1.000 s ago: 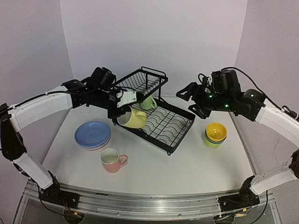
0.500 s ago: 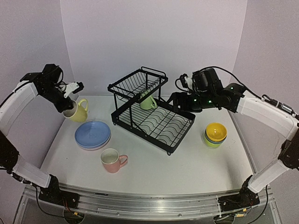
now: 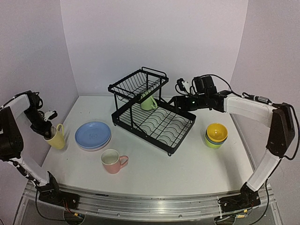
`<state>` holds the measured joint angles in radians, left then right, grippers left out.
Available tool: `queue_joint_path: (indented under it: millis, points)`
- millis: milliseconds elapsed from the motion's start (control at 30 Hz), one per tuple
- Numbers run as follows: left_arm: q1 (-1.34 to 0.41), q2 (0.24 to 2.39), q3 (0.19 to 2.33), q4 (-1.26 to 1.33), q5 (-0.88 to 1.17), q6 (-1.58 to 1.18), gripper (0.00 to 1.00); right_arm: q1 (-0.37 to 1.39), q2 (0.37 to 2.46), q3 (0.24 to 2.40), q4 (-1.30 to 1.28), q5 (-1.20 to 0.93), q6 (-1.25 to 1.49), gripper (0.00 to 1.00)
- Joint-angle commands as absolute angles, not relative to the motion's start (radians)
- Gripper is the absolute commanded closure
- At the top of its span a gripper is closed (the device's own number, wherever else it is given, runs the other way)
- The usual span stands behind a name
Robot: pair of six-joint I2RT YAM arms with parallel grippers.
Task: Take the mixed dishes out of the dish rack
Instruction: Place the cup at the center of the board, then pick up the cup from the dish rack.
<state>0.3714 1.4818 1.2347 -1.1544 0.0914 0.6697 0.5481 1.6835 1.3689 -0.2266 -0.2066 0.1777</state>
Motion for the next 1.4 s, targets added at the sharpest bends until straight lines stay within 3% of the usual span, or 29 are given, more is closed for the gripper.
queue_joint_path:
  millis: [0, 567, 733, 833, 1367]
  points:
    - [0.369, 1.531, 1.169, -1.019, 0.085, 0.599, 1.0, 0.557, 1.768, 1.353, 0.028, -0.286, 0.095, 0.12]
    - [0.362, 1.562, 1.002, -0.837, 0.096, 0.564, 1.0, 0.548, 2.04, 1.492, 0.15, -0.254, 0.045, 0.13]
    - [0.363, 1.538, 1.03, -0.864, 0.131, 0.564, 0.72, 0.543, 2.129, 1.562, 0.16, -0.235, 0.022, 0.13]
    - [0.363, 1.522, 1.082, -0.887, 0.149, 0.556, 0.62, 0.533, 2.193, 1.616, 0.172, -0.228, 0.008, 0.14]
    - [0.362, 1.462, 1.254, -0.986, 0.222, 0.559, 0.37, 0.493, 2.472, 1.837, 0.395, -0.152, -0.082, 0.27]
